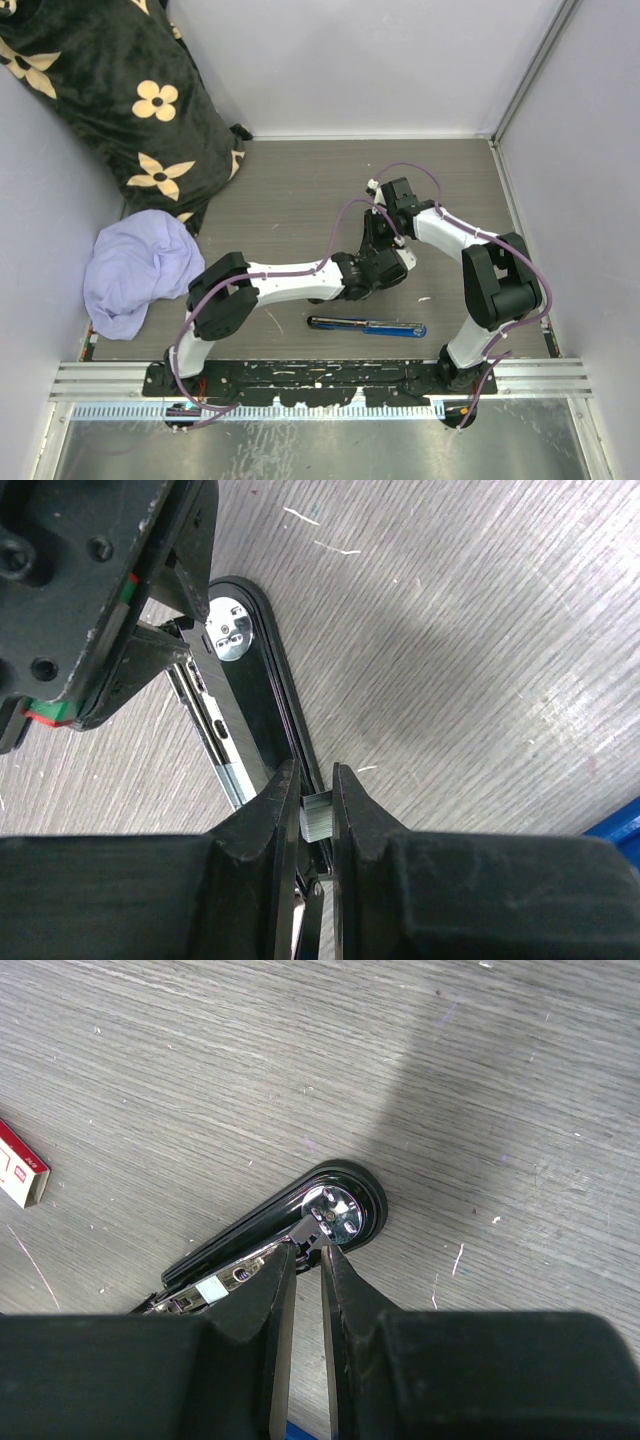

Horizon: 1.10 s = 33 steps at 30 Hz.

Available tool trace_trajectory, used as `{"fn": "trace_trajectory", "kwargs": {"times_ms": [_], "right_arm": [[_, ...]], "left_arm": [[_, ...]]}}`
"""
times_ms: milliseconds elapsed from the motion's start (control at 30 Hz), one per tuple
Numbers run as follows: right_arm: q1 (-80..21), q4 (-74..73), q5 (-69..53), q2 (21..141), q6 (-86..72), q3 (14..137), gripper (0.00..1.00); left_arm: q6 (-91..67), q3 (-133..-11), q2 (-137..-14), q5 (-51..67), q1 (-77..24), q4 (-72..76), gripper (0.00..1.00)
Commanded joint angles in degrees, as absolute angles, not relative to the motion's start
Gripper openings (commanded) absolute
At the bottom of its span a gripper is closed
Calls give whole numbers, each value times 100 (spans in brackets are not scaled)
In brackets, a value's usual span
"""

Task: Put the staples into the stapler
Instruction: Pick up the stapler.

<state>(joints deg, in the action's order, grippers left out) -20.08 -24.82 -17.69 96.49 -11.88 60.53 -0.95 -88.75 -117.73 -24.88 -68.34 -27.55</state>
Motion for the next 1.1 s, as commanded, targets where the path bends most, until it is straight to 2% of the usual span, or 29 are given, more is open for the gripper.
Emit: {"fn": "trace_trajectory", "kwargs": {"times_ms": [0,300,700,1067], "right_arm": [[-2083,-3059,-1423,9907,-915,5853,20],[-2080,-3059,-1439,9923,-908,5878,20],[-2075,-3059,-1435,9939,-906,5879,20],[-2081,-3059,-1434,9931,-906,5873,20]], "left_arm": [[-255,-9042,-10990,-2397,-6653,-2207,16],[-813,-8609,-10007,-1451,-6175,-2086,17],[-1256,-8167,-9183,-795,-5544,-2240,18],[-1863,-7091,-8783,99,-3957,-2359,18]]}}
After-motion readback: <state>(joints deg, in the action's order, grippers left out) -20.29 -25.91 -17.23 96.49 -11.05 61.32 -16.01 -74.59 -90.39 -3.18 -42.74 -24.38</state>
